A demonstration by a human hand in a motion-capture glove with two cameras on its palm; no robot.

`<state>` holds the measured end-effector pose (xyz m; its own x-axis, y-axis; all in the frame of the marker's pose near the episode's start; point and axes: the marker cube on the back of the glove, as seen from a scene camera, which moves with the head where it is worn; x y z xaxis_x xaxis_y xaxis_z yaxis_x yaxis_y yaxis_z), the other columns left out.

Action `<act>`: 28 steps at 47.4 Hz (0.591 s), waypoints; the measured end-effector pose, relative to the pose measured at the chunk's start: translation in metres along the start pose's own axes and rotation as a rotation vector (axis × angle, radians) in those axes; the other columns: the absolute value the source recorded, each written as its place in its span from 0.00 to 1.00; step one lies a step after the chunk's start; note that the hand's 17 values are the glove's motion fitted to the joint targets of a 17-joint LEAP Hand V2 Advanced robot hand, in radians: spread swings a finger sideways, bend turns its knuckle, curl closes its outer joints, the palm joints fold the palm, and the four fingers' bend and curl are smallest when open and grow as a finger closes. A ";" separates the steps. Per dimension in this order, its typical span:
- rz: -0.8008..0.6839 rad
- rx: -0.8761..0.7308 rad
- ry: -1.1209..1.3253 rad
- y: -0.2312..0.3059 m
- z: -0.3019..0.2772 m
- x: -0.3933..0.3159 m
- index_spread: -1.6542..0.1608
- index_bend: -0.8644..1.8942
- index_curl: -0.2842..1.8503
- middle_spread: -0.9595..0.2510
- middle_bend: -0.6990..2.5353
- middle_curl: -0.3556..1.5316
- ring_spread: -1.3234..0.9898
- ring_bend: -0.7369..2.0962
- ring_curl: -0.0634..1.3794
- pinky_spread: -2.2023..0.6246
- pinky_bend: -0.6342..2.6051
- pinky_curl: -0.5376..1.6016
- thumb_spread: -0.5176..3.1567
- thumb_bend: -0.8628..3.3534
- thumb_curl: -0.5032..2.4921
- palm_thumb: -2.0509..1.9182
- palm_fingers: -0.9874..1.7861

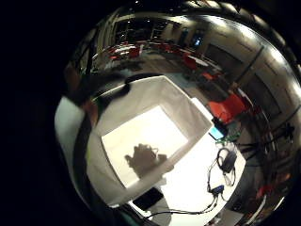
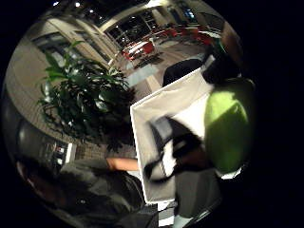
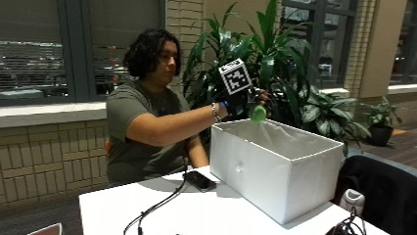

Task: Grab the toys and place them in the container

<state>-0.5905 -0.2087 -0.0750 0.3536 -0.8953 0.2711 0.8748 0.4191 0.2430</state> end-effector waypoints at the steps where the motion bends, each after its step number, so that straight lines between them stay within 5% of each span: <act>1: 0.009 -0.013 -0.005 0.003 0.001 0.001 0.69 0.39 0.36 0.52 0.34 0.42 0.41 0.59 0.34 0.63 0.48 0.44 0.46 0.19 0.32 0.57 0.66; 6: 0.031 -0.047 -0.099 0.045 -0.011 0.007 0.69 0.40 0.39 0.56 0.32 0.42 0.43 0.52 0.33 0.69 0.45 0.45 0.43 0.18 0.30 0.50 0.43; 12: 0.035 -0.066 -0.144 0.126 -0.044 0.010 0.69 0.39 0.36 0.60 0.30 0.41 0.44 0.48 0.27 0.73 0.43 0.41 0.42 0.18 0.28 0.49 0.43; 18: -0.192 -0.133 0.208 0.230 -0.064 0.029 0.68 0.40 0.36 0.62 0.30 0.40 0.45 0.47 0.25 0.75 0.43 0.41 0.41 0.18 0.27 0.49 0.42; 28: 0.336 -0.241 0.026 0.353 -0.072 0.026 0.69 0.38 0.36 0.66 0.29 0.40 0.47 0.44 0.24 0.77 0.43 0.41 0.41 0.18 0.25 0.49 0.39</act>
<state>-0.2482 -0.0951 -0.0492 0.6384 -0.7195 0.2733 0.7606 0.6441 -0.0813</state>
